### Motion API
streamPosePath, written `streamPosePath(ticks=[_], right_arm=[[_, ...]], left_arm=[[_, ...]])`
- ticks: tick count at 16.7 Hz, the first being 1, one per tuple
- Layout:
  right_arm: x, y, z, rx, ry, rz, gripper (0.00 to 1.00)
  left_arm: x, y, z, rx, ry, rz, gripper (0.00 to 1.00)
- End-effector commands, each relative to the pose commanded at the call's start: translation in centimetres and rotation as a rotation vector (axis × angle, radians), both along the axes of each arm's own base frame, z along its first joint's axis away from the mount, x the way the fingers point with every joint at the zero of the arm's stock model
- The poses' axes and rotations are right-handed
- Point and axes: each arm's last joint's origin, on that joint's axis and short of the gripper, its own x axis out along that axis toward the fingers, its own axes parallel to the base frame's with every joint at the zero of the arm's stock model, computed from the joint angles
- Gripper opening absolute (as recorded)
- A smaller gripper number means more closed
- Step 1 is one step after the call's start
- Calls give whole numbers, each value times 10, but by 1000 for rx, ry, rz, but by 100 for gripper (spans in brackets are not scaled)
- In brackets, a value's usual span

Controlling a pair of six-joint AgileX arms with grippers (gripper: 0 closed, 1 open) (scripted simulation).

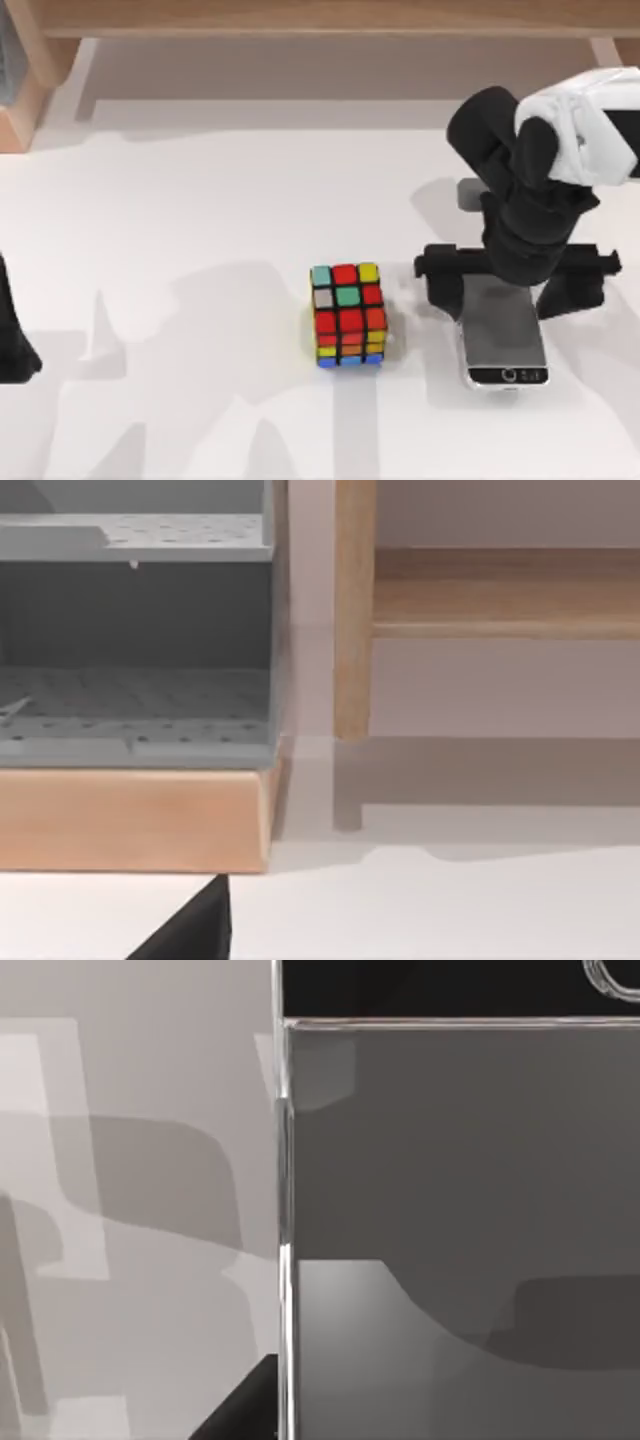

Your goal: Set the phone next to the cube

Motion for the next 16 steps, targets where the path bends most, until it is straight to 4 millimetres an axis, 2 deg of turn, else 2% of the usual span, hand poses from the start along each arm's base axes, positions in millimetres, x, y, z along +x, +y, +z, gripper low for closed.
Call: streamPosePath(ticks=[10, 16], right_arm=[[0, 0, 0, 0, 0, 0, 98], [0, 0, 0, 0, 0, 0, 100]], left_arm=[[0, 0, 0, 0, 0, 0, 100], [0, 0, 0, 0, 0, 0, 100]])
